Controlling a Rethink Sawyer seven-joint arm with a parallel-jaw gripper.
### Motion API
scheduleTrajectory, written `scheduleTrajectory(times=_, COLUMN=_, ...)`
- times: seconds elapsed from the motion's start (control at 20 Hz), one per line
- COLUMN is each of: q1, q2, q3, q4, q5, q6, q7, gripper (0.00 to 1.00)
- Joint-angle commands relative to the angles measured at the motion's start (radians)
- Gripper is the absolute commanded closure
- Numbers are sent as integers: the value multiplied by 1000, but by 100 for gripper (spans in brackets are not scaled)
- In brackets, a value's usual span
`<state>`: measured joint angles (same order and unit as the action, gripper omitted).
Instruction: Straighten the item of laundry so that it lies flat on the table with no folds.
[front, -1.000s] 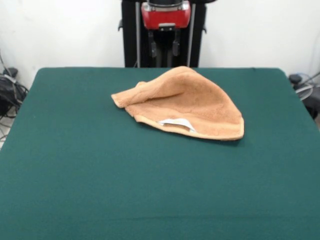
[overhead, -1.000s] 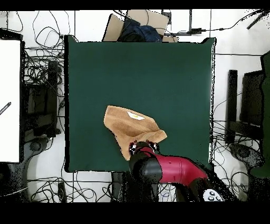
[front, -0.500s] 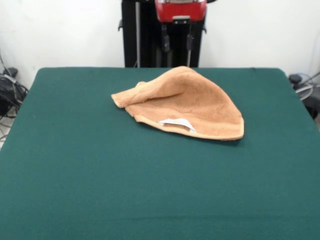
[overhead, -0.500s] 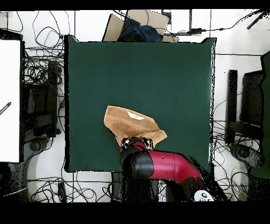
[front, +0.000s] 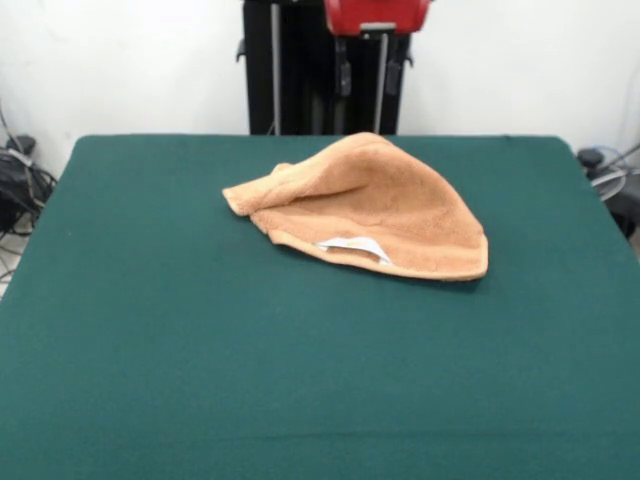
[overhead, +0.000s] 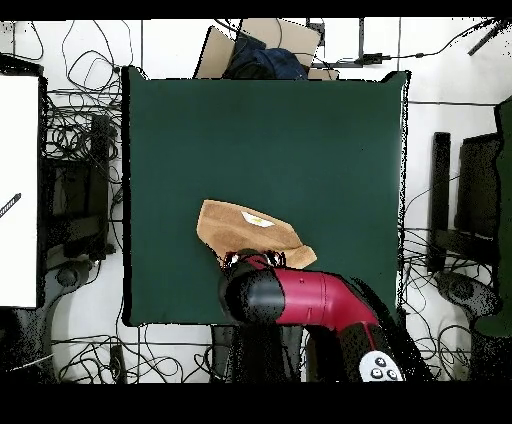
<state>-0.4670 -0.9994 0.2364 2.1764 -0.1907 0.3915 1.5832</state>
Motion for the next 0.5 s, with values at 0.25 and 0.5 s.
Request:
scheduleTrajectory(times=0.25, q1=-33, q2=235, q3=31, q4=-162, q5=-9, q6=-30, q7=79, gripper=0)
scheduleTrajectory(times=0.5, q1=-19, q2=255, q3=18, q4=-184, q5=-21, q6=-45, q7=98, gripper=0)
